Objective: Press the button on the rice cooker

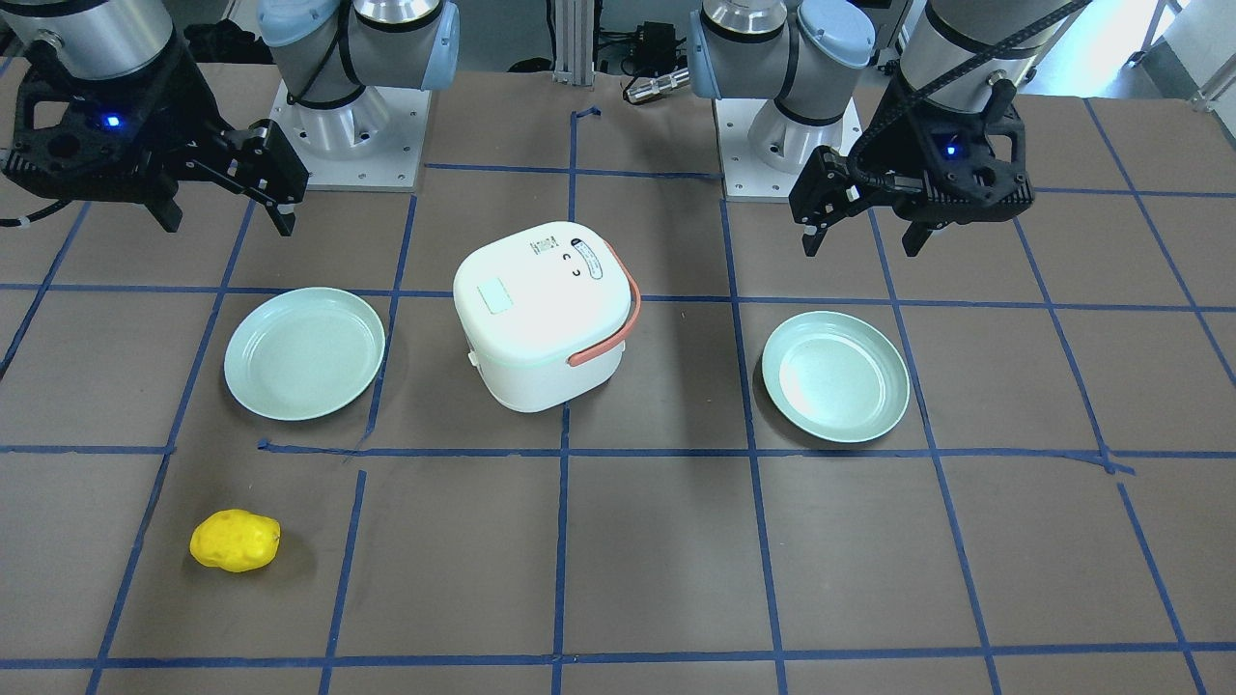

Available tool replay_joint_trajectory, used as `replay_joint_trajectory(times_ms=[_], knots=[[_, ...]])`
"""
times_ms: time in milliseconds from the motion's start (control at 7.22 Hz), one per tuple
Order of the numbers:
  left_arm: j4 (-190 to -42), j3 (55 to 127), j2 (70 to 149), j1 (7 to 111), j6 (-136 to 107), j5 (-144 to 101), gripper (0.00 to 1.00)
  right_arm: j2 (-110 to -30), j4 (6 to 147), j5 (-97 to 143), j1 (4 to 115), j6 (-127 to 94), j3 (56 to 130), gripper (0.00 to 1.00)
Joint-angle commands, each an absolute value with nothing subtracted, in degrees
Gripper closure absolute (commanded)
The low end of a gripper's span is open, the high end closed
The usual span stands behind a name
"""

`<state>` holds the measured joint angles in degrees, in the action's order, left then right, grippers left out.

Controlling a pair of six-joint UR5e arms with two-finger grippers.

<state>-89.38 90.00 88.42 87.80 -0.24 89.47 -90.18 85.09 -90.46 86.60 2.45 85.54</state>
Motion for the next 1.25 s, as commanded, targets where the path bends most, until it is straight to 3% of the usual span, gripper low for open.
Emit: replay_joint_trajectory(times_ms=[0, 554, 692, 1108], knots=[[-89.38, 90.00, 88.42, 87.80, -0.26, 89.47, 0.00, -90.26, 84.73, -90.70, 86.75, 1.76, 85.61, 0.00], [-89.38, 90.00, 88.42, 87.80, -0.18, 89.47, 0.00, -90.18, 85.60, -90.09, 86.92, 1.49, 85.87, 0.00], [-89.38, 90.00, 88.42, 87.80, -0.18, 89.47, 0.00, -90.00, 86.21, -89.74, 87.27, 1.58, 85.96, 0.15], [-89.38, 90.00, 88.42, 87.80, -0.18, 89.47, 0.00, -87.90, 87.71, -89.74, 95.24, 1.32, 85.96, 0.79]])
